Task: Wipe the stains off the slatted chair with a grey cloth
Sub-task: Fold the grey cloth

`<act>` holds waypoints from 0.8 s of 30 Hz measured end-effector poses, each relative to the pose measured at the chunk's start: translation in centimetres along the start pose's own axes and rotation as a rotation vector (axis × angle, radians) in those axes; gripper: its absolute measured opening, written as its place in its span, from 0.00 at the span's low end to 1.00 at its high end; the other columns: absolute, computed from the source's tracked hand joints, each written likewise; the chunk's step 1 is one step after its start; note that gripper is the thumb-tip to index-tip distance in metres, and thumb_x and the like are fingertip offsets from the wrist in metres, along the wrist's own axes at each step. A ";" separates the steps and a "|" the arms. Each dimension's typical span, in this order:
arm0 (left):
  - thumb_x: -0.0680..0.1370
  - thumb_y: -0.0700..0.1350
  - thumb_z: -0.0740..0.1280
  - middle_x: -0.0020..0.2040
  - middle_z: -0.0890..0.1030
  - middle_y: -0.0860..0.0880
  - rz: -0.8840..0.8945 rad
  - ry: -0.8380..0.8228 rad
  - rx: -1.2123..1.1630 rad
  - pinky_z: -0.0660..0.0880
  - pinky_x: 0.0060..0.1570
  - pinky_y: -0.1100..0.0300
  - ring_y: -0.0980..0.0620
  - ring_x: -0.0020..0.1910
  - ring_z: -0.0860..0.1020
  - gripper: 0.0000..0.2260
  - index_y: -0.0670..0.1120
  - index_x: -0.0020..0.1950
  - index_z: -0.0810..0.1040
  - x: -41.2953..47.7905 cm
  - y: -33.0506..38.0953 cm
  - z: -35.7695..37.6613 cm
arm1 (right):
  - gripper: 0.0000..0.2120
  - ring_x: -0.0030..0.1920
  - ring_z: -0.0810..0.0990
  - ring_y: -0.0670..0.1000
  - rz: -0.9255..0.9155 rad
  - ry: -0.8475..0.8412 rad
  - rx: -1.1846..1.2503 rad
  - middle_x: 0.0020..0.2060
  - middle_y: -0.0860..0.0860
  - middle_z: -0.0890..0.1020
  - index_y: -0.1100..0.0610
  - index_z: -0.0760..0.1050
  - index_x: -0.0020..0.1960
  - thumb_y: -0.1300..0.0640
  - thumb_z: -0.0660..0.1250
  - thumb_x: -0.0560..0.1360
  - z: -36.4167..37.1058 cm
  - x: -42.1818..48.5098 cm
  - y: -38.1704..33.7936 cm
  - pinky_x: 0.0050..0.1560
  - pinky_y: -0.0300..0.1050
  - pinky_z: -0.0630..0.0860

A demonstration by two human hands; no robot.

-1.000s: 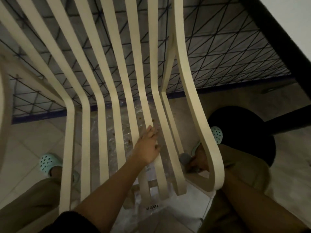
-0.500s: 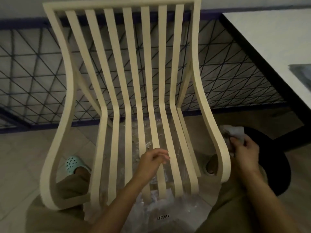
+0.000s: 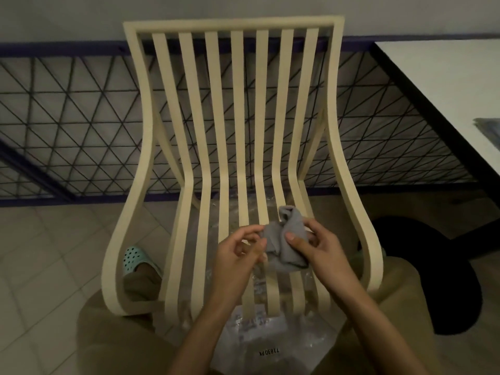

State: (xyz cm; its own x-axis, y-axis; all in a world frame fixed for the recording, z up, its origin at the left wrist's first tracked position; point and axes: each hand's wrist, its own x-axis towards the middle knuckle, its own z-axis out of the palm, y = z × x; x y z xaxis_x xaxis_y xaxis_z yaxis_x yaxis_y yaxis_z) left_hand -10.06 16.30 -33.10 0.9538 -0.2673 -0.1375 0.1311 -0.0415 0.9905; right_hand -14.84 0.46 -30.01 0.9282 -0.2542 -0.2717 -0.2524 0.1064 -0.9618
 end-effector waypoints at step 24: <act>0.78 0.43 0.66 0.45 0.83 0.57 -0.108 0.058 0.036 0.80 0.45 0.61 0.57 0.47 0.81 0.05 0.52 0.49 0.81 -2.2 -0.6 -5.0 | 0.13 0.51 0.84 0.53 0.322 -0.275 0.075 0.49 0.53 0.85 0.61 0.78 0.57 0.57 0.67 0.74 2.7 0.9 2.2 0.50 0.44 0.79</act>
State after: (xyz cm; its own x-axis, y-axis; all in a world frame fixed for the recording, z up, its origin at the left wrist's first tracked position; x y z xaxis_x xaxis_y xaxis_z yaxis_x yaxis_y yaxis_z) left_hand -10.88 21.72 -33.39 0.9487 -0.2036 -0.2420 0.2253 -0.1020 0.9690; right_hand -13.85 3.08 -32.28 0.8462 0.0678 -0.5286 -0.5300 0.2109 -0.8213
